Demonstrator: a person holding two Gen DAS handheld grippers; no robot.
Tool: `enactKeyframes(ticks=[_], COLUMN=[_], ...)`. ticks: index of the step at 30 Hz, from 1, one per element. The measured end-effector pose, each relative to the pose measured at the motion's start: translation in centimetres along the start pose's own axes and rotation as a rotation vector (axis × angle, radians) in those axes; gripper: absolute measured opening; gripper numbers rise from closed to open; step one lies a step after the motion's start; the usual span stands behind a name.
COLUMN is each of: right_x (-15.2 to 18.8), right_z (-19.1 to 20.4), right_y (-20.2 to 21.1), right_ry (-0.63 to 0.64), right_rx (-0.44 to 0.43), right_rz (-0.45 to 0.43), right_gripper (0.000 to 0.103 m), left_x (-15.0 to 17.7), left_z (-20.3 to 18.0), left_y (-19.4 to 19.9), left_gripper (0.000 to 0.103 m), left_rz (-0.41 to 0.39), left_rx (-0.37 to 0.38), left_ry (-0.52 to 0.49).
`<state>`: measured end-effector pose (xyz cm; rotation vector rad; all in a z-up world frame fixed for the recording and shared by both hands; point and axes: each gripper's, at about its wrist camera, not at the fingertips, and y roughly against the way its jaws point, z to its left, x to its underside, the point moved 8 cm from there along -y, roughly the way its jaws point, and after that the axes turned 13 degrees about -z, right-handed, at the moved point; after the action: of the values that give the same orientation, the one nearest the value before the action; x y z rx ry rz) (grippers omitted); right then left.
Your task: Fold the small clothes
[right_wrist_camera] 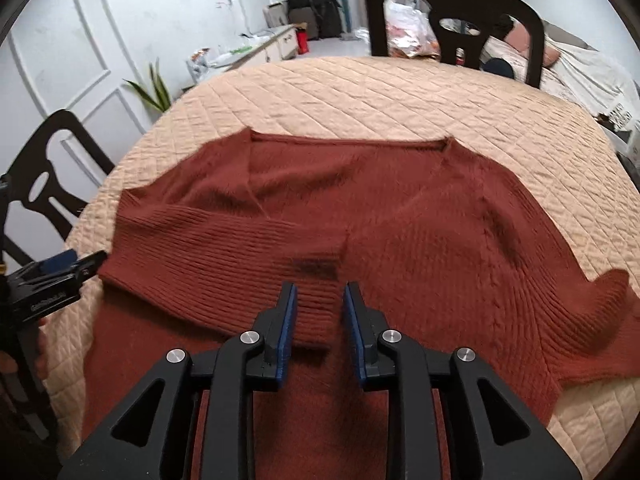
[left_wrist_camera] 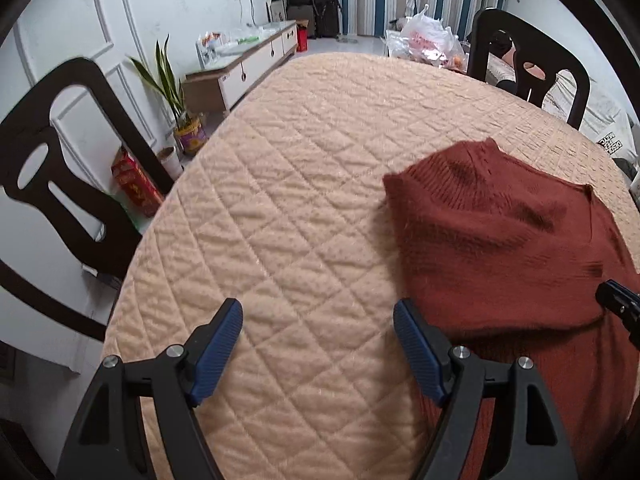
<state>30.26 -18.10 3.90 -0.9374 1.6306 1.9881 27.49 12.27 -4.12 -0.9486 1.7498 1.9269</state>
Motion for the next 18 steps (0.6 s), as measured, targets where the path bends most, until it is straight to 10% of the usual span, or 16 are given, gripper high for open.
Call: enactKeyframes(ticks=[18], right_x=[1.1], right_z=[-14.0], right_y=[13.5], right_ry=[-0.224], right_rx=[0.234], right_rz=[-0.253], right_gripper=[0.044], left_x=[-2.4], left_z=[-10.2], left_y=[9.1], left_gripper=[0.083], left_rz=[-0.180], left_rx=[0.319], left_ry=[0.034])
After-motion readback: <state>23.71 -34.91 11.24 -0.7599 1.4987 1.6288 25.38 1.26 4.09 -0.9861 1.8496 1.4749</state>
